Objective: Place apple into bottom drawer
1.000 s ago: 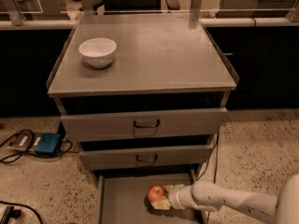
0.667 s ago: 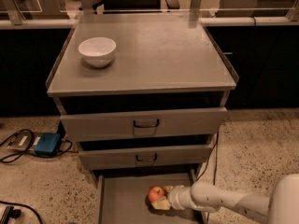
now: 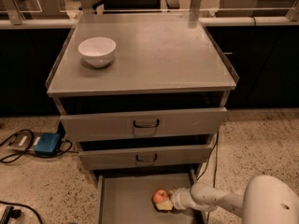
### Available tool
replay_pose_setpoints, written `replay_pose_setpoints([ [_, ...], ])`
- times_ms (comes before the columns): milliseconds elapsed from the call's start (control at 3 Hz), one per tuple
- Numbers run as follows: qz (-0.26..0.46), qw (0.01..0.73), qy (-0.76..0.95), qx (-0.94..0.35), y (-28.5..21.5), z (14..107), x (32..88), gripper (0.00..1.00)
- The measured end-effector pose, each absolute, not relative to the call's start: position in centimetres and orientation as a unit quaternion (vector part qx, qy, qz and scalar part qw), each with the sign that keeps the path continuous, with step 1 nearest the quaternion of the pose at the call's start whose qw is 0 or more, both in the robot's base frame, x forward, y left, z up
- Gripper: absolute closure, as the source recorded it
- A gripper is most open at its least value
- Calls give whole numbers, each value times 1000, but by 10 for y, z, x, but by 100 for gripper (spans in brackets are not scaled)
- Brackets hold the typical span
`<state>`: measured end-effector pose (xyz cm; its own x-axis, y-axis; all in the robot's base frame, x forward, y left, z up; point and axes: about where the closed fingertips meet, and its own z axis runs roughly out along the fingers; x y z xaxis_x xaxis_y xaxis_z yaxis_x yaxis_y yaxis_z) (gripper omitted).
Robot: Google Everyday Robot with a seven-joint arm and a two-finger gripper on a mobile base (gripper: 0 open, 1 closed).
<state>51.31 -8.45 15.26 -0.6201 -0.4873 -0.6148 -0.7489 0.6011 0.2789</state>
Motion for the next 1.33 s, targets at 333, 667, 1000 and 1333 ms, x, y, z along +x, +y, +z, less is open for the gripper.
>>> replay_pose_setpoints([
  [333,264,238,867,-349,-86,131,522,100],
  [667,263,239,867,-348,-87,130,525,82],
  [1000,263,239,867,-348,-87,130,525,59],
  [1333,263,239,867,-348,-87,130,525,36],
])
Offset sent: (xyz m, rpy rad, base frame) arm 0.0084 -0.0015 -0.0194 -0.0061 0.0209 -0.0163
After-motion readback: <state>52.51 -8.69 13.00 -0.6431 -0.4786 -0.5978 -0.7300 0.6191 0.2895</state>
